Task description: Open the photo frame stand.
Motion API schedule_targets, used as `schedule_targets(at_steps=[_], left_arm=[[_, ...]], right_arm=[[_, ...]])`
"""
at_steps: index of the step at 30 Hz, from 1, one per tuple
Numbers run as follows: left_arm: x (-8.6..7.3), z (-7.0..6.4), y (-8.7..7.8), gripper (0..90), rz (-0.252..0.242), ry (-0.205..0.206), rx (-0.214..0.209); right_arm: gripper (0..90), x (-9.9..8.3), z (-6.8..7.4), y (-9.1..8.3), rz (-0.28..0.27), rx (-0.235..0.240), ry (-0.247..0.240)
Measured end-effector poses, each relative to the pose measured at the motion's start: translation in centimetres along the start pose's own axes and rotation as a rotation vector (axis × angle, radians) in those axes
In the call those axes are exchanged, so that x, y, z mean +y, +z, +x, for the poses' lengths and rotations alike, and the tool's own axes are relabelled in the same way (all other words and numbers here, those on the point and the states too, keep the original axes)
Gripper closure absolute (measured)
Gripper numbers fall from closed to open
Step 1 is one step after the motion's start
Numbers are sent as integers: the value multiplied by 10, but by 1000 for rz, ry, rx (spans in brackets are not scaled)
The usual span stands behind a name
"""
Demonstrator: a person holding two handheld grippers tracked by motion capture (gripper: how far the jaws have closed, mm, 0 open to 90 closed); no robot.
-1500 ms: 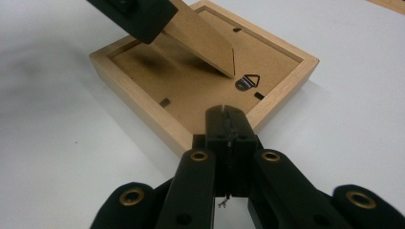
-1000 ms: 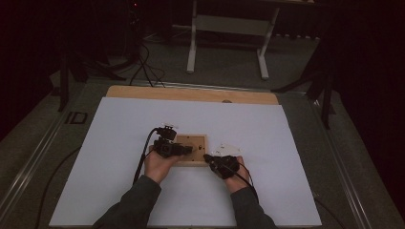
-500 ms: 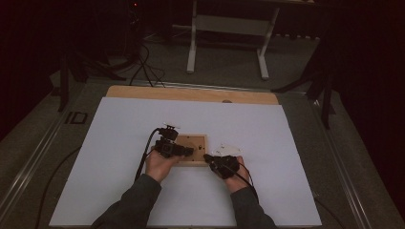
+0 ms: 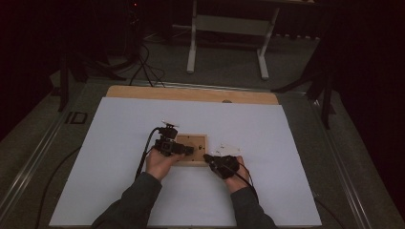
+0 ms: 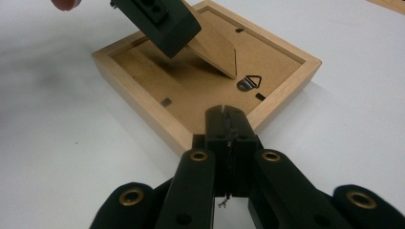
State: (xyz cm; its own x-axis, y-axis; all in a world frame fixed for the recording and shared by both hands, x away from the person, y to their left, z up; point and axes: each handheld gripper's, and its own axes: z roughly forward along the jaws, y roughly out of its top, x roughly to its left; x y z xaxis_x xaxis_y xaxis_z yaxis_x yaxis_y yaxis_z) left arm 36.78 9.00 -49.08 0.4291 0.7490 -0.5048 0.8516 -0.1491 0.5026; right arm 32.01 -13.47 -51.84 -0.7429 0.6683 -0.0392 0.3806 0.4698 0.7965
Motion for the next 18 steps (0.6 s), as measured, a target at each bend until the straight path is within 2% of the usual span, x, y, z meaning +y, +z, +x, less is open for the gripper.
schedule_targets(at_steps=[10,15,18], left_arm=[[1,1,1,654,-1,-5,-4],[1,2,1,608,-7,-7,3],[2,5,0,595,-9,-24,-17]], right_arm=[[894,1,2,0,2,-5,-12],[894,1,2,0,2,-4,-15],[894,1,1,0,2,-1,-12]])
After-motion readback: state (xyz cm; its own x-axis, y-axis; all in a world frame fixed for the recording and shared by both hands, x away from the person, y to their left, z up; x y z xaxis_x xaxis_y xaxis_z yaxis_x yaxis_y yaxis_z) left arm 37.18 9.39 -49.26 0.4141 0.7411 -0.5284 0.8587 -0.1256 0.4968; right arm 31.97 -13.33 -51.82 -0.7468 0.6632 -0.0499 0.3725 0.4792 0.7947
